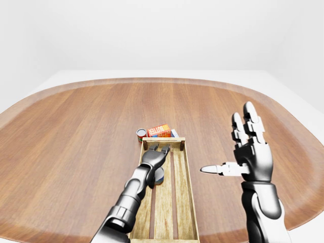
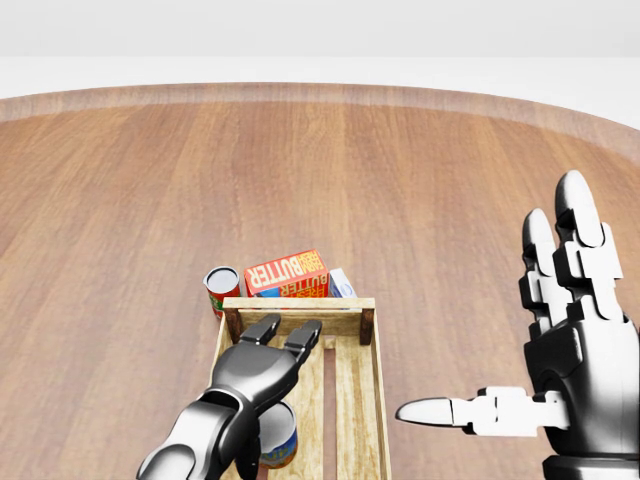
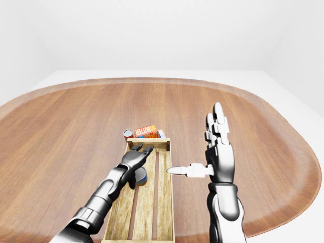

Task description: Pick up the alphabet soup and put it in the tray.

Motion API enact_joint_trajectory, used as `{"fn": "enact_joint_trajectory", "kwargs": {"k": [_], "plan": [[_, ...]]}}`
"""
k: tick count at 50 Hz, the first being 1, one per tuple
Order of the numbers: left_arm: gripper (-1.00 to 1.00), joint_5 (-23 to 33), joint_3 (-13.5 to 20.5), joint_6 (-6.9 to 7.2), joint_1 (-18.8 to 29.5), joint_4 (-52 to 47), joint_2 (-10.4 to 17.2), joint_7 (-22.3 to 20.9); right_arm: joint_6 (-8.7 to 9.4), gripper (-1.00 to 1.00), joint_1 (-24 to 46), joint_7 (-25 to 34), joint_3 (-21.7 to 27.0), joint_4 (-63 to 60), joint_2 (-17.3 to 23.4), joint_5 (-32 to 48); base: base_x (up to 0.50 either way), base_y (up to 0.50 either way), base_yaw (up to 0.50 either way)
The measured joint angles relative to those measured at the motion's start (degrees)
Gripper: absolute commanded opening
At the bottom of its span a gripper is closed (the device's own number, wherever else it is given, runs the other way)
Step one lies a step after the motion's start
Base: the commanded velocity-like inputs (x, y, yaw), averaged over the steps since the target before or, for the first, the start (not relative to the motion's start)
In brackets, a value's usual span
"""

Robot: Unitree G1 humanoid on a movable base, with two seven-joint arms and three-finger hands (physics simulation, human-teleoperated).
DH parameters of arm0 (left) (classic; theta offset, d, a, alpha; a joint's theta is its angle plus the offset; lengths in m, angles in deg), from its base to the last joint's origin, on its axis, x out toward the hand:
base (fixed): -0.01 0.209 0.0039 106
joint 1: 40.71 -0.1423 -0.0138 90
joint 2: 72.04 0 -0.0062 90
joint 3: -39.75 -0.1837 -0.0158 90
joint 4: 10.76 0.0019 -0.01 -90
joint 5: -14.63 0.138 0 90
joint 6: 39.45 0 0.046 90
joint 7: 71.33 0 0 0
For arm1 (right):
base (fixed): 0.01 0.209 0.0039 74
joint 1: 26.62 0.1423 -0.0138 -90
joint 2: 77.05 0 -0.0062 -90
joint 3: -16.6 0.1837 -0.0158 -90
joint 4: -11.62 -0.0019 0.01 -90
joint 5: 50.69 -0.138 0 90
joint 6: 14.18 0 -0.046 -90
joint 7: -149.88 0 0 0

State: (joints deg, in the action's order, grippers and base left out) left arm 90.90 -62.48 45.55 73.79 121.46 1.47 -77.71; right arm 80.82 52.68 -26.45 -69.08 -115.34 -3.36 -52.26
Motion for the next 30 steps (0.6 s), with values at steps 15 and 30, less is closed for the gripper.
{"fn": "enact_joint_trajectory", "kwargs": {"k": [15, 30], "plan": [[1.0, -1.2, 1.2, 0.0, -8.1, -17.8, 2.6, -9.2, 0.0, 1.0, 0.2, -0.3, 0.1, 0.6, 0.0, 0.1, 0.0, 0.0, 0.0], [1.0, -3.2, 4.6, 0.0, -14.4, -33.1, 5.9, -17.6, 0.0, 1.0, 0.5, -0.6, 0.2, 1.0, 0.0, 0.1, 0.0, 0.0, 0.0]]}}
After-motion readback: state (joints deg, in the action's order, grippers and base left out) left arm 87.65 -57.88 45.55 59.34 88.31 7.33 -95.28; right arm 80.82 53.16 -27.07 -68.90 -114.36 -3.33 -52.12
